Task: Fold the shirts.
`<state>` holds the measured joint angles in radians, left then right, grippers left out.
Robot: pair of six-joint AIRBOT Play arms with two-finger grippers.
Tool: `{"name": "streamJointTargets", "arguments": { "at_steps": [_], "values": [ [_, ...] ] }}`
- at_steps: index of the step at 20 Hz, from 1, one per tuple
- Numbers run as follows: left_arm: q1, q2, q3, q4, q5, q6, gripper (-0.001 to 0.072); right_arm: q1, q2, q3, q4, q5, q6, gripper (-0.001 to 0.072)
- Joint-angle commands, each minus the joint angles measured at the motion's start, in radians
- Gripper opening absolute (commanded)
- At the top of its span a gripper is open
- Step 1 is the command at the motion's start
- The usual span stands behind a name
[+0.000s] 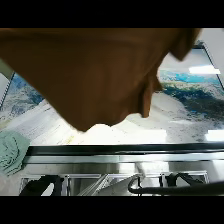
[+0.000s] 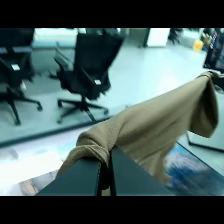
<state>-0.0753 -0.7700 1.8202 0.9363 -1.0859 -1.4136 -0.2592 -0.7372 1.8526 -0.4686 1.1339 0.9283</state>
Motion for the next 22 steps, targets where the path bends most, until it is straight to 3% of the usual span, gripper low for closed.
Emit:
{"name": "streamJointTargets", "arguments": {
  "at_steps": [1, 6, 9, 14, 20, 21, 22],
  "values": [
    [0.103, -0.015, 0.093, 0.011, -0.012, -0.002, 0.0019, -0.03, 0.007, 0.044, -0.055, -0.1, -0.021, 0.0013],
    [0.076, -0.299, 0.104, 0.009, -0.06, 0.008, 0.002, 0.001, -0.255, 0.043, -0.032, -0.1, -0.023, 0.0013],
    [-0.01, -0.549, 0.105, 0.013, 0.018, 0.096, 0.002, 0.115, -0.477, 0.043, -0.034, -0.136, -0.089, 0.0013],
    [-0.027, -0.958, 0.106, 0.013, 0.235, 0.112, 0.002, 0.189, -0.836, 0.043, -0.055, -0.327, -0.088, 0.0013],
    [-0.017, -1.195, 0.106, 0.01, 0.231, 0.112, 0.0026, 0.18, -1.062, 0.043, -0.055, -0.309, -0.065, 0.0025],
    [-0.019, -1.207, 0.106, 0.01, 0.216, 0.112, 0.0027, 0.176, -1.067, 0.043, -0.056, -0.292, -0.065, 0.0138],
    [-0.016, -1.208, 0.106, 0.007, 0.198, 0.111, 0.0199, 0.169, -1.062, 0.044, -0.056, -0.268, -0.065, 0.0319]
  ]
}}
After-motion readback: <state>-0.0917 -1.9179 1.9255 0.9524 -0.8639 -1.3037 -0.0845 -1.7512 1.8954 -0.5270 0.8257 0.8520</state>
